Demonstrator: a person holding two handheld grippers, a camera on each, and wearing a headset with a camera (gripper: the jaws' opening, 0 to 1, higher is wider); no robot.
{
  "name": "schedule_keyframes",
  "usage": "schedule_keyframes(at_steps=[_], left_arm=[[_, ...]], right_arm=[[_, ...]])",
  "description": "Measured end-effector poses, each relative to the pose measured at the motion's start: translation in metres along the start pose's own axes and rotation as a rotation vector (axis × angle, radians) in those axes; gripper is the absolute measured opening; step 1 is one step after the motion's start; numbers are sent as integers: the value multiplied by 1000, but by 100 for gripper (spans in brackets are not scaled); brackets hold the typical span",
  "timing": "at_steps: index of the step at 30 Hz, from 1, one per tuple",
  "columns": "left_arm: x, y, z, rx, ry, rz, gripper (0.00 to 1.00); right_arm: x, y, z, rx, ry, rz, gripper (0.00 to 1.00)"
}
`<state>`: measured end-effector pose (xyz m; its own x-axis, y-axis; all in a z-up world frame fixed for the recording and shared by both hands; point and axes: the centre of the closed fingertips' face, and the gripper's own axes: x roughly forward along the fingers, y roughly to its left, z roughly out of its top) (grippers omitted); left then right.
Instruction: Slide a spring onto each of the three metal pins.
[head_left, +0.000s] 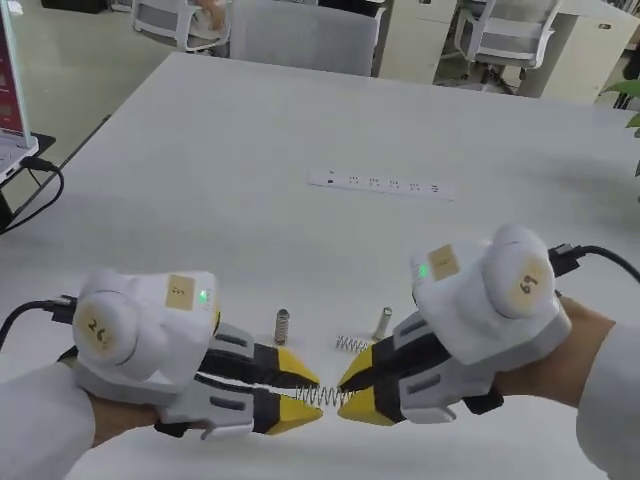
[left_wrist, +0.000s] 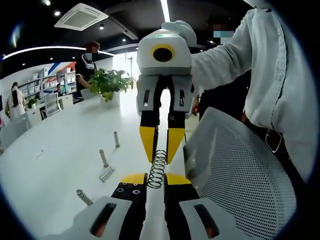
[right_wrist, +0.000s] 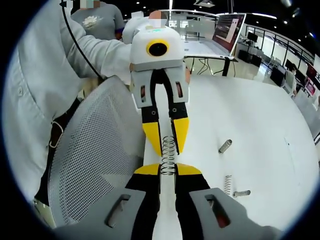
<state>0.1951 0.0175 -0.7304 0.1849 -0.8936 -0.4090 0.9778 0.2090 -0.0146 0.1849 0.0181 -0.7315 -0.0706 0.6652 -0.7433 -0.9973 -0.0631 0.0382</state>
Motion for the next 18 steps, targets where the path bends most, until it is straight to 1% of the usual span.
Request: schedule_keyframes(at_steps=[3, 7, 11, 12, 13, 15, 18], left_arm=[[0, -1, -1, 13, 4, -7, 4], [0, -3, -1, 28, -2, -15, 2], [-1, -3, 1, 25, -21, -20, 2], [-1, -3, 1, 22, -24, -20, 2], [-1, -3, 1, 21, -27, -20, 2], [-1, -3, 1, 21, -27, -21, 2], [-2, -3, 2, 14, -30, -16, 2]], right_arm=[[1, 0, -1, -7, 7, 4, 8], [1, 0, -1, -12, -1, 4, 8], [-1, -1, -1, -18, -34, -8, 9], [-2, -2, -1, -12, -38, -10, 10], [-3, -4, -2, 9, -47, -19, 12], [-5, -6, -2, 18, -65, -27, 15], [-6, -5, -3, 45, -86, -26, 16]])
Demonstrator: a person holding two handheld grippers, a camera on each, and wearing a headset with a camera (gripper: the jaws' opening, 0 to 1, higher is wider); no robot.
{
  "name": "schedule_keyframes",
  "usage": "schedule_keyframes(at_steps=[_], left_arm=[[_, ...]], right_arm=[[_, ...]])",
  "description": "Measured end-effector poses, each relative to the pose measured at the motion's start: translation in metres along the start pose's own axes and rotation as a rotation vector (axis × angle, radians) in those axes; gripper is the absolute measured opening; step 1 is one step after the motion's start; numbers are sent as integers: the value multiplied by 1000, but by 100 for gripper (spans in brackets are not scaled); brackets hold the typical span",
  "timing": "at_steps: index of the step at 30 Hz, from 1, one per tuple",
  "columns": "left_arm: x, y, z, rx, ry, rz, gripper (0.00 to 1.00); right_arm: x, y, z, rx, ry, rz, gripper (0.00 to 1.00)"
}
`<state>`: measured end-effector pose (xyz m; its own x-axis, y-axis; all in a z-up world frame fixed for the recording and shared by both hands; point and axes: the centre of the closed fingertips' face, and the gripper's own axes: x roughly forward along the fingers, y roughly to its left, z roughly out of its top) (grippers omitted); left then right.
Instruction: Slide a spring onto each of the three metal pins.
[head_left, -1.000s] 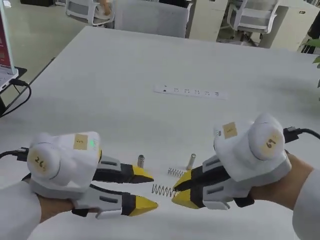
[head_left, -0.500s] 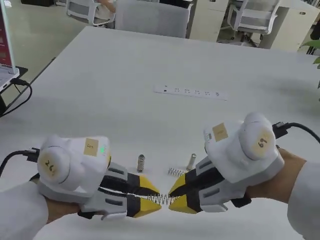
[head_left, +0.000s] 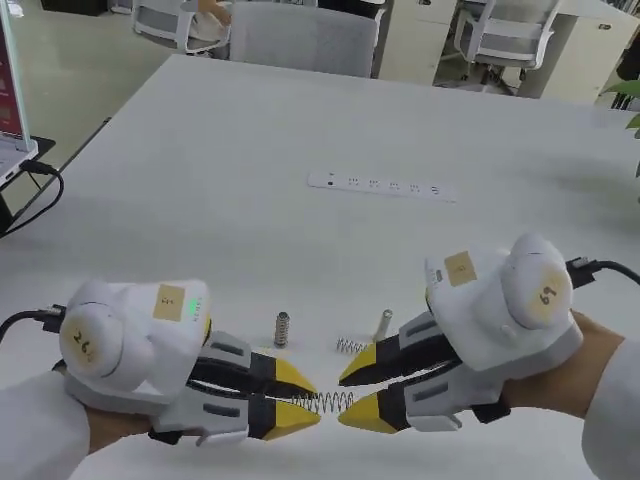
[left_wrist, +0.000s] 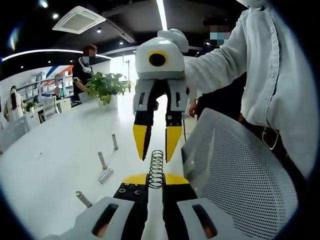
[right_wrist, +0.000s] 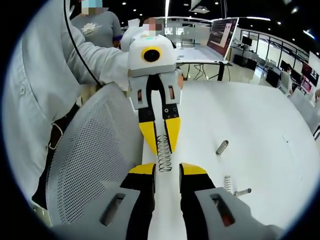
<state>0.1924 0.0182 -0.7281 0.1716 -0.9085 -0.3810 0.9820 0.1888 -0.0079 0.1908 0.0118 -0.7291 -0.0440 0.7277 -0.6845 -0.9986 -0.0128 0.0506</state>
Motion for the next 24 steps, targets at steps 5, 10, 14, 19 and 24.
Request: schedule_keyframes(at_steps=[5, 10, 14, 19, 24], left_arm=[[-2, 1, 3, -17, -25, 6, 2], [-1, 0, 1, -15, -20, 3, 2], [0, 0, 1, -13, -12, 0, 2], [2, -2, -3, -8, 2, 0, 2], [5, -3, -7, -8, 16, -1, 2]], right_arm=[[1, 3, -2, 23, -20, -3, 13], [0, 2, 2, 27, -31, -16, 7], [-2, 3, 4, 25, -24, -18, 7], [-3, 4, 7, 12, -16, -18, 7], [-3, 6, 11, 0, -12, -15, 7]])
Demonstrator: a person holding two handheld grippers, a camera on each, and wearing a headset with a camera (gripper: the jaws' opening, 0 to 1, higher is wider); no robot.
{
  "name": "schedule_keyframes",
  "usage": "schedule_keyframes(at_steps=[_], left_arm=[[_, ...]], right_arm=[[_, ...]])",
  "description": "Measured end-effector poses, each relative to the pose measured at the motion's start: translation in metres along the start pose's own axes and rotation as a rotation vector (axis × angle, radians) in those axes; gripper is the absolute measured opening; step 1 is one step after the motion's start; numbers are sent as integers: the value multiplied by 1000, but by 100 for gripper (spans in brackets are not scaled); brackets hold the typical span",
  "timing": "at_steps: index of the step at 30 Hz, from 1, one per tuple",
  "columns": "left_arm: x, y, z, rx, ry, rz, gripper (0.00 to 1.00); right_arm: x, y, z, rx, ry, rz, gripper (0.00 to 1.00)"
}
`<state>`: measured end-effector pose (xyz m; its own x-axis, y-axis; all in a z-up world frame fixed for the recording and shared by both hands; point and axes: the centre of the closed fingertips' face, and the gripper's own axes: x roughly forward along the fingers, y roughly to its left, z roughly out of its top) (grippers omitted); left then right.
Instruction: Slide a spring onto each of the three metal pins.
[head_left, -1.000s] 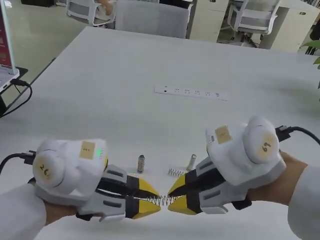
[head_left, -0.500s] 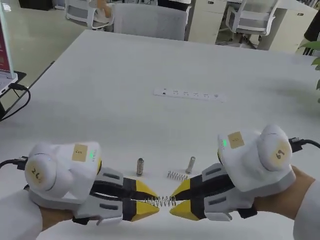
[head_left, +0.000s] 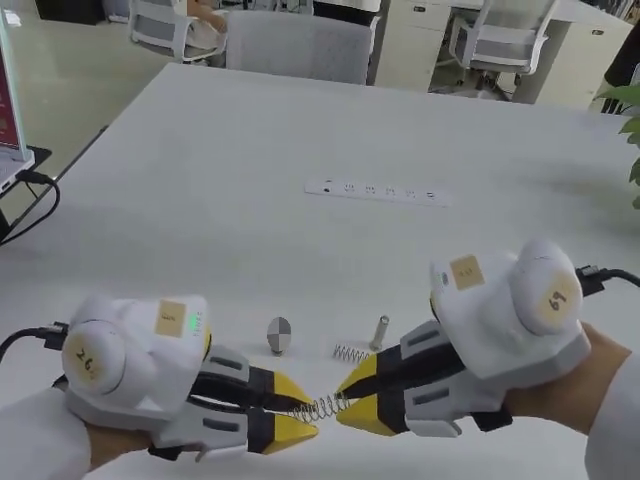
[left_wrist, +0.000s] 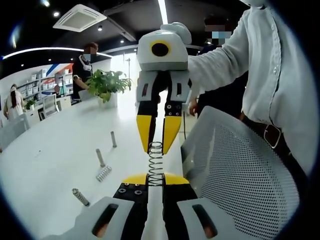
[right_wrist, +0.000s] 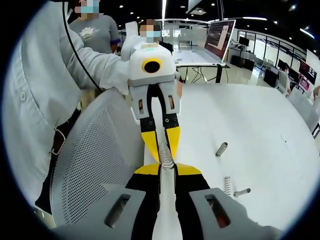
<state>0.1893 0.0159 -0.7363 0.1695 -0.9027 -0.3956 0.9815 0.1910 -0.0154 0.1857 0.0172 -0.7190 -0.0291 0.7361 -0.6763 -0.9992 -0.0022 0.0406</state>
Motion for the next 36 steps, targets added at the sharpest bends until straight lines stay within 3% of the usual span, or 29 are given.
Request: schedule_keyframes(at_steps=[14, 27, 36], left_arm=[[3, -2, -4, 0, 6, -2, 2], [5, -3, 5, -6, -41, -6, 2], [5, -3, 5, 0, -44, -3, 2]], right_arm=[[2, 4, 11, -42, 6, 12, 8], [9, 6, 13, -74, 18, 31, 10], [10, 7, 12, -75, 31, 38, 9]])
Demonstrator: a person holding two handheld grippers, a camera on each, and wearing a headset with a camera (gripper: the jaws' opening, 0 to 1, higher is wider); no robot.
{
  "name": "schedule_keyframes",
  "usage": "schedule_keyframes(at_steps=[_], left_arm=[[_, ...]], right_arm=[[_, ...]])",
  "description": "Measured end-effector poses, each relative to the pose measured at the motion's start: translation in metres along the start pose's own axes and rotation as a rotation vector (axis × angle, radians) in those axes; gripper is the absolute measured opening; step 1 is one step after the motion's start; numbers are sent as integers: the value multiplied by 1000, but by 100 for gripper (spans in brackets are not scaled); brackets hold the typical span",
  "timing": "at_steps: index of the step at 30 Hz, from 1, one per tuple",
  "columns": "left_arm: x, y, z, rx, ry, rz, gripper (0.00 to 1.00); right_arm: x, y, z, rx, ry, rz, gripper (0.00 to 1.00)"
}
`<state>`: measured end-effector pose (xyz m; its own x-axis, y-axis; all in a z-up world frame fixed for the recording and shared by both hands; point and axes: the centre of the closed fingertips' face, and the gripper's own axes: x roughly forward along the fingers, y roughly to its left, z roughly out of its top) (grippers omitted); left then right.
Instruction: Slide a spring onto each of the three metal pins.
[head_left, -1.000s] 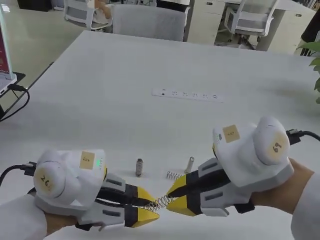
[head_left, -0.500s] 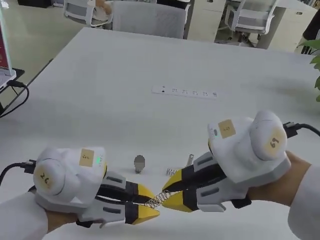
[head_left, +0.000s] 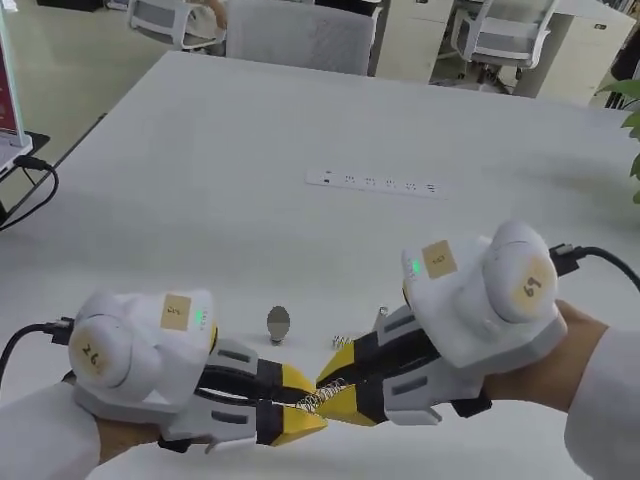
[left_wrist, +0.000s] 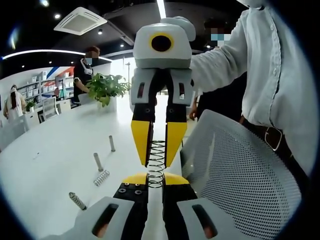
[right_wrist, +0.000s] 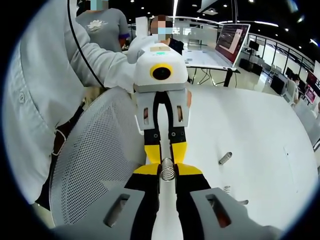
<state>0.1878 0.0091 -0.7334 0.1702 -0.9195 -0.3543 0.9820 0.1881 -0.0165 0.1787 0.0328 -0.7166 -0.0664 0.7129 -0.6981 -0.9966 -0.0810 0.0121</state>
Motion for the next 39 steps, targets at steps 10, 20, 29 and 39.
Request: schedule_keyframes(at_steps=[10, 20, 29, 39], left_arm=[[1, 3, 1, -39, -10, 13, 4], [-6, 14, -2, -77, -16, 65, 16], [-19, 22, -7, -110, -32, 113, 27], [-32, 32, -19, -143, -15, 172, 42]], right_arm=[[-2, -2, 0, 20, 19, -1, 8], [-14, -14, -2, 37, 26, -25, 8], [-30, -37, -18, 98, 77, -81, 8], [-42, -72, -53, 163, 171, -154, 8]])
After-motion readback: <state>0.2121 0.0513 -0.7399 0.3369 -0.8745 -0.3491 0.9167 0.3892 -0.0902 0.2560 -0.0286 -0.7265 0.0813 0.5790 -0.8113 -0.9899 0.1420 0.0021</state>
